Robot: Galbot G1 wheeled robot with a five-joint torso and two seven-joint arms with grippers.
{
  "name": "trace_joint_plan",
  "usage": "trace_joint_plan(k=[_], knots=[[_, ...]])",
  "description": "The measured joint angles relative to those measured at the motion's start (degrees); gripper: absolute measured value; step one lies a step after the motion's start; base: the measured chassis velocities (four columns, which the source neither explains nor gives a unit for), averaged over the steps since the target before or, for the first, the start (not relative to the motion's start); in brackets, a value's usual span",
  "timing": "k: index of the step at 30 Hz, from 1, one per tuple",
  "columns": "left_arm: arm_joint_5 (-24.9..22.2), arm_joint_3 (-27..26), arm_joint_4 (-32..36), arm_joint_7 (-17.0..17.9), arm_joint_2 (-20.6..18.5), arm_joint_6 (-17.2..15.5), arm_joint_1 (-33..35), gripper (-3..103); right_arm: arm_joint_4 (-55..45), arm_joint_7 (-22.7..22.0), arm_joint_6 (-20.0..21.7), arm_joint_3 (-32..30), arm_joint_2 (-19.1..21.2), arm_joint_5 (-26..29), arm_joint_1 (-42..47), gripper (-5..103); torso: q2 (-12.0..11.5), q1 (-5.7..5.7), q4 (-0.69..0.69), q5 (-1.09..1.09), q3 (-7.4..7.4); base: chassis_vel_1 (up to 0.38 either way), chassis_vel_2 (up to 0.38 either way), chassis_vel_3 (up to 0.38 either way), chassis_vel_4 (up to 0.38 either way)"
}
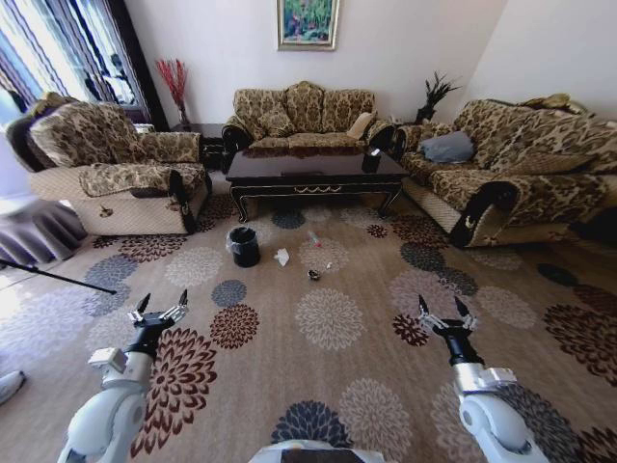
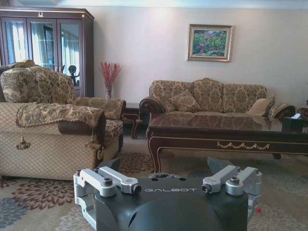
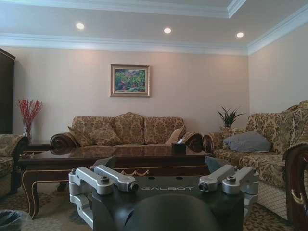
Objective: Move to the front of the table and pick up the trash from the floor, then place it into the trash bin.
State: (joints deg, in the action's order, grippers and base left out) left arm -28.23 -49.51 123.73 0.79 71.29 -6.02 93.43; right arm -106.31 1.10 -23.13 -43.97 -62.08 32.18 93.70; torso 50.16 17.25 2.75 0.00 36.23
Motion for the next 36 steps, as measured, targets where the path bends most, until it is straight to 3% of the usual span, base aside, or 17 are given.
trace_joint_plan(k=[36], knots=[[0.2, -0.6, 0.3, -0.1, -0.8, -0.2, 1.0, 100, -0.7, -0.3, -0.3, 0.0, -1.7, 0.1, 0.8, 100, -9.5, -3.98, -0.01, 0.00, -5.57, 0.000, 0.000, 0.000, 0.000]])
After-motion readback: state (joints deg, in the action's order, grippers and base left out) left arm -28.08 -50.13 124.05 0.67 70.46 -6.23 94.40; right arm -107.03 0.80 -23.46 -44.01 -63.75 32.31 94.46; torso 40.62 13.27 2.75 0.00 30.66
